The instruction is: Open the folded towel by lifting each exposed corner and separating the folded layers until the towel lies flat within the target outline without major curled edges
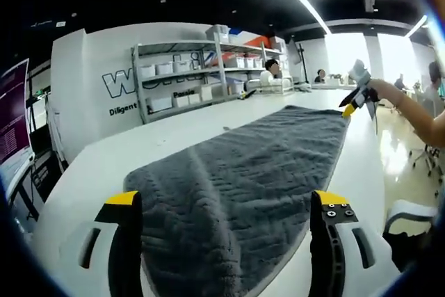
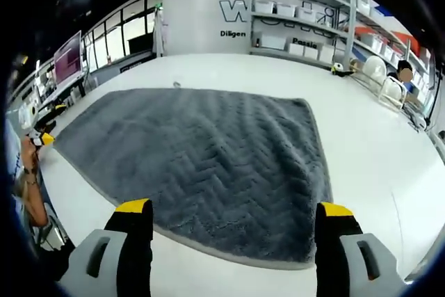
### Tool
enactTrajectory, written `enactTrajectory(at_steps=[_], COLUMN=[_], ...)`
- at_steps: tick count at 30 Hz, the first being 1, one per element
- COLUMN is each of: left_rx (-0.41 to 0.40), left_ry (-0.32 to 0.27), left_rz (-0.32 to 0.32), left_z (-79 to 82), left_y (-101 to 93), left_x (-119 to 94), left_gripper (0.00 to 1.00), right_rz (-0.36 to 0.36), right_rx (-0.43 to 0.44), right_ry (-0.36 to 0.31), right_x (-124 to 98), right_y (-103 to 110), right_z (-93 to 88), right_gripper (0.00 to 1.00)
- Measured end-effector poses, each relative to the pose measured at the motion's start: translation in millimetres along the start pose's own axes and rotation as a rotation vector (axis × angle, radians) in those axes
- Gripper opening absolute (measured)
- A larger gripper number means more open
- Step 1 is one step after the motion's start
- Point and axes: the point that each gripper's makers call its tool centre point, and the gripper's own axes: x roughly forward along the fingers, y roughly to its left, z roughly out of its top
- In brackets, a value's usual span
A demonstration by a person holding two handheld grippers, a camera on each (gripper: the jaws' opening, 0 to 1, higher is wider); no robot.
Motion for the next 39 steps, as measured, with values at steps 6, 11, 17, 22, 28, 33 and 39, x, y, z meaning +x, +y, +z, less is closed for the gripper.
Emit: enactTrajectory(at_steps=[6,11,17,22,28,33,39], left_rx=[-0.002,-0.001,0.006,0.007,0.007,0.007,0.008], left_ry=[0.0,-0.001,-0.002,0.0,-0.001,-0.002,-0.012], left_rz=[0.002,0.001,-0.008,-0.013,-0.016,-0.017,-0.026], left_z=[0.8,2.6,4.3,3.7,4.3,4.7,7.4], left_y=[0.8,1.4,-2.8,-4.5,-5.0,-4.9,-7.3], left_x=[0.3,0.9,2.9,5.2,7.4,8.2,9.1], left_gripper=[0.99,0.99,0.99,0.99,0.99,0.99,0.99], right_rz=[-0.003,-0.005,-0.009,-0.01,-0.009,-0.011,-0.017], right_rx=[0.008,0.01,0.014,0.016,0.02,0.026,0.027], right_ry=[-0.004,-0.008,-0.005,-0.003,-0.004,0.0,-0.003], right_x=[0.4,0.2,-1.0,-0.8,0.8,1.8,0.7], right_y=[-7.8,0.6,-6.6,-2.2,2.5,2.4,2.2], right_z=[1.7,-3.3,-4.1,-8.2,-11.2,-14.0,-12.4], right_gripper=[0.99,0.99,0.99,0.99,0.99,0.99,0.99])
